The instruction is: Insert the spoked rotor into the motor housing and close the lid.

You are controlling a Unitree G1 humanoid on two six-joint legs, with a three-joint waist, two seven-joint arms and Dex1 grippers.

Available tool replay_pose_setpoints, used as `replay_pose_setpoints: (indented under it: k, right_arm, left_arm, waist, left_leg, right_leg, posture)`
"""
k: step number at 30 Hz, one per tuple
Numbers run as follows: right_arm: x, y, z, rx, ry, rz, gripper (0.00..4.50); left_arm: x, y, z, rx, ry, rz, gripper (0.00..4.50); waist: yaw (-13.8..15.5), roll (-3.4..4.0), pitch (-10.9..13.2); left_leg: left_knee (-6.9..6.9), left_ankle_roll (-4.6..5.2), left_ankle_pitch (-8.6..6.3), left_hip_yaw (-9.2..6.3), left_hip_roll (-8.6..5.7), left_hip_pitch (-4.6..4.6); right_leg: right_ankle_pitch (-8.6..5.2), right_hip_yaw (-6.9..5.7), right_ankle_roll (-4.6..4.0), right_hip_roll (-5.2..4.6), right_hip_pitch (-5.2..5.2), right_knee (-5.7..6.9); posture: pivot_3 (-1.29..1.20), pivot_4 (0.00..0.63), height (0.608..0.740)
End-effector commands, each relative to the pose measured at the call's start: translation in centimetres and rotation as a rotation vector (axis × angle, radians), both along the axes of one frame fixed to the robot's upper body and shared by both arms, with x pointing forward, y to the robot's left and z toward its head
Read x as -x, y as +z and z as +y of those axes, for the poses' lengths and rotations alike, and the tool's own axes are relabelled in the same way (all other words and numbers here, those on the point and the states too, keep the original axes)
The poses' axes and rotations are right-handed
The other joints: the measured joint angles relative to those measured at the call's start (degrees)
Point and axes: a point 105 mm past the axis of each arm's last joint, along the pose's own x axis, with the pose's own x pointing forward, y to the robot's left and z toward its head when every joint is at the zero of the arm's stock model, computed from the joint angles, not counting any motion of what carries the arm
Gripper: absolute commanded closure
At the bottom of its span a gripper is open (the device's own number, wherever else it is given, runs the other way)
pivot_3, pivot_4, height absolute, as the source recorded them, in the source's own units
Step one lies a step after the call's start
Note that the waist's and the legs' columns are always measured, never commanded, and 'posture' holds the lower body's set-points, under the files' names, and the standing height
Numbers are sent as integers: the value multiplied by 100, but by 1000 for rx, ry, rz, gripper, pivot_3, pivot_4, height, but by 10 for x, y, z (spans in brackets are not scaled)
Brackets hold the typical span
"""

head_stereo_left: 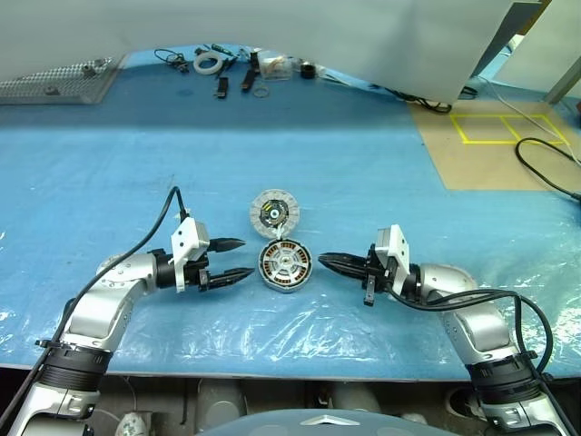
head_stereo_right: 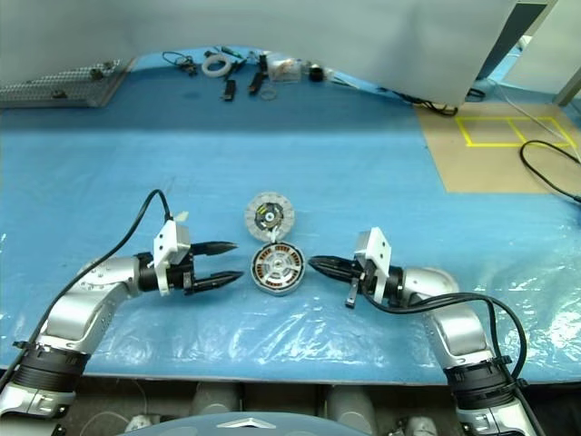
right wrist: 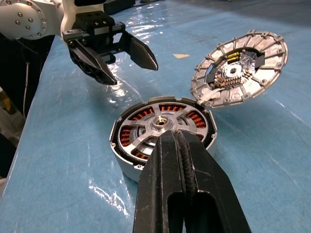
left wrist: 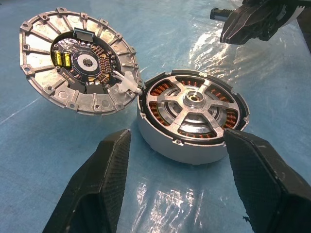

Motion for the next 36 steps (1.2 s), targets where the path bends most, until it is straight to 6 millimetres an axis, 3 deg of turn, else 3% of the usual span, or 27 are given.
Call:
replay_pose_setpoints:
  k: [1,27,36]
  right_arm:
    - [0,17,1,-10,25,-53,4500]
    - [-18,20,20,3,180,-73,4500]
    - [-16,15,-5,37,137,-53,4500]
  left_arm:
    - [-2,11,-2,30,0,-48,1296]
    - [6,3,-13,53,15,-64,1296]
    - [0,10,-9,51,14,-94,1296]
  waist:
    - [3,0,0]
    - [-1,0,0]
    - [26,0,0]
  left_leg:
    - [0,0,0,0,0,0]
    - [8,1,1,0,1,-1]
    - [10,3,2,0,0,-2]
  right_leg:
    - [0,0,0,0,0,0]
    - [1,-1,-1,0,0,9]
    - [1,0,-1,0,1,9]
  posture:
    - [0,150,740]
    - [0,150,740]
    - [0,150,740]
